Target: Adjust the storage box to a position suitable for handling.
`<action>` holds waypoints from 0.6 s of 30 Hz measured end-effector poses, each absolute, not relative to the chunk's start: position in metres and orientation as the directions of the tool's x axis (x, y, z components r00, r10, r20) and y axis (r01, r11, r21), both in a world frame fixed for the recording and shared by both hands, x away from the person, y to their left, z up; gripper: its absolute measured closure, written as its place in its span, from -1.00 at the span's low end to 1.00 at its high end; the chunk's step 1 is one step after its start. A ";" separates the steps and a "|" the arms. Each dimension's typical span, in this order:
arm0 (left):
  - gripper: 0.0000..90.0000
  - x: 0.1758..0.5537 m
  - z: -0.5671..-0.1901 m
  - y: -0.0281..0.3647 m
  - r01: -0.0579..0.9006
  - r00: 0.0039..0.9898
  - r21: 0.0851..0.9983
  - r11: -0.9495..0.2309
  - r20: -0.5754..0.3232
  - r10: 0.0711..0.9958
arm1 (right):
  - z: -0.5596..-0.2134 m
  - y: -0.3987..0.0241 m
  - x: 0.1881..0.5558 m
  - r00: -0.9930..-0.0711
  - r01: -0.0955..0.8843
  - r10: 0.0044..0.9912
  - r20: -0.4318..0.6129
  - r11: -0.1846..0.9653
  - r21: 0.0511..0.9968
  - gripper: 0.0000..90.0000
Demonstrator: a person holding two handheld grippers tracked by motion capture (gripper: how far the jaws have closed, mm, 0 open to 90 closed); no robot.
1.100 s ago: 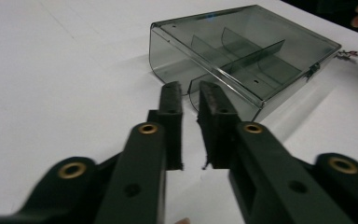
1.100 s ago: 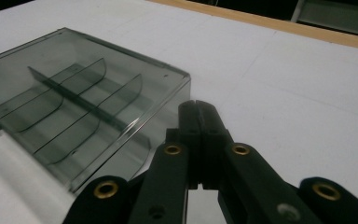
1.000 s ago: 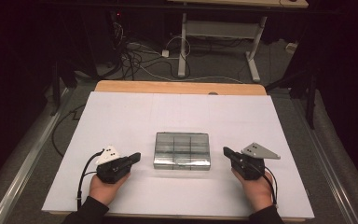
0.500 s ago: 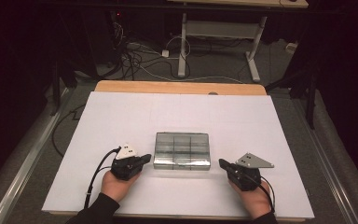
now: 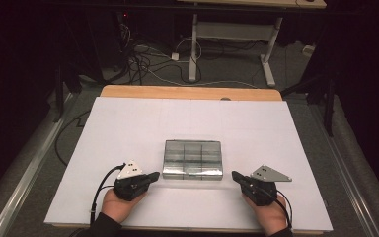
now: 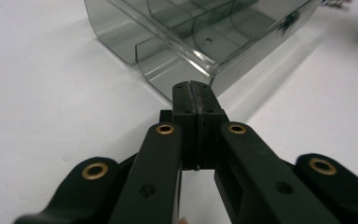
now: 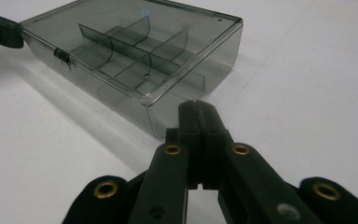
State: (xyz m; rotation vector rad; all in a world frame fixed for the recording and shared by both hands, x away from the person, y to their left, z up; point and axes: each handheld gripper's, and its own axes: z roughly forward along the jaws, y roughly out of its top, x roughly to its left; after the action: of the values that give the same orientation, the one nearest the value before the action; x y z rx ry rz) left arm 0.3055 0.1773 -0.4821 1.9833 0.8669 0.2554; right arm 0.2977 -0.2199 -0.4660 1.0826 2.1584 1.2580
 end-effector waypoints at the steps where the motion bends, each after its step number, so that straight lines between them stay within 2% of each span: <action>1: 0.94 0.304 -0.482 0.177 0.465 0.735 0.824 -0.322 -0.157 0.659 | -0.466 -0.220 0.297 -0.609 0.417 0.792 0.034 0.284 0.863 1.00; 7: 0.94 0.305 -0.487 0.177 0.466 0.747 0.826 -0.318 -0.175 0.642 | -0.464 -0.220 0.295 -0.617 0.406 0.786 0.051 0.262 0.875 1.00; 18: 0.93 0.305 -0.485 0.189 0.450 0.746 0.840 -0.302 -0.167 0.645 | -0.460 -0.189 0.290 -0.706 0.359 0.707 0.044 0.304 0.882 1.00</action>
State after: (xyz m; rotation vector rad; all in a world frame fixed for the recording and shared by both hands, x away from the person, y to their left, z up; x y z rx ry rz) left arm 0.3050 0.1895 -0.4853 1.9518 0.8339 0.2466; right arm 0.2901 -0.1888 -0.4596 0.9570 2.2242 1.3648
